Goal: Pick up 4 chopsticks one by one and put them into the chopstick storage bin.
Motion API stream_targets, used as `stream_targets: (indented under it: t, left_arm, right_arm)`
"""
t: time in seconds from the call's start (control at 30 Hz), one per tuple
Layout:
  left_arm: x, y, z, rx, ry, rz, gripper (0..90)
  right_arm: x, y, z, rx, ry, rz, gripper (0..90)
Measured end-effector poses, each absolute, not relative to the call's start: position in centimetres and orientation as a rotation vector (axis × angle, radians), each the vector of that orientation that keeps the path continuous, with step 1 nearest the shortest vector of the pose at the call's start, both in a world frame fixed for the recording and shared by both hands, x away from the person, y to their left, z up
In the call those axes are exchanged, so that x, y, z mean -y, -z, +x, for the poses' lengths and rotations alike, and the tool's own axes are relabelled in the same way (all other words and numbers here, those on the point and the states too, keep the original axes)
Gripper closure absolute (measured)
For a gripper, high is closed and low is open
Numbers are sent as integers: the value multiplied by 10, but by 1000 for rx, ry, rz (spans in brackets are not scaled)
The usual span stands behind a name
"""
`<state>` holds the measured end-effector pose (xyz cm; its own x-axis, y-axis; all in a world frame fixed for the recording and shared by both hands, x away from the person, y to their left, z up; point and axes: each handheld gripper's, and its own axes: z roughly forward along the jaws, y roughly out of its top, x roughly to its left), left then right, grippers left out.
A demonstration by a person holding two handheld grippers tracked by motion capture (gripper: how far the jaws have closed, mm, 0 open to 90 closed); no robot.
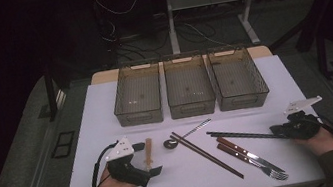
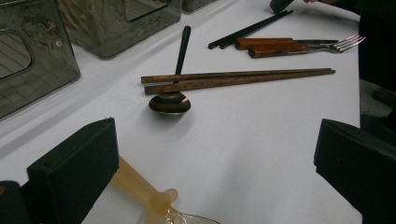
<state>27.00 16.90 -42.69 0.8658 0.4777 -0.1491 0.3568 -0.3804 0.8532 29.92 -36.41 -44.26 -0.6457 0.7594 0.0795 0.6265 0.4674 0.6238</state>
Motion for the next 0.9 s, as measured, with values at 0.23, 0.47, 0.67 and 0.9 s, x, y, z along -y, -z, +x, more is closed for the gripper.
stream_targets:
  t: [0.23, 0.47, 0.67, 0.9]
  left_arm:
    - [-170, 427, 270, -608, -147, 2007, 0]
    - [-169, 427, 270, -609, -144, 2008, 0]
    - [-169, 427, 270, -609, -144, 2007, 0]
    - [-169, 427, 269, -607, -141, 2011, 0]
  right_arm:
    - [363, 443, 298, -2510, -919, 1201, 899]
    - [359, 442, 295, -2530, -902, 1202, 899]
    - [358, 441, 289, -2541, -904, 1189, 900]
    - [357, 441, 278, -2567, -902, 1166, 899]
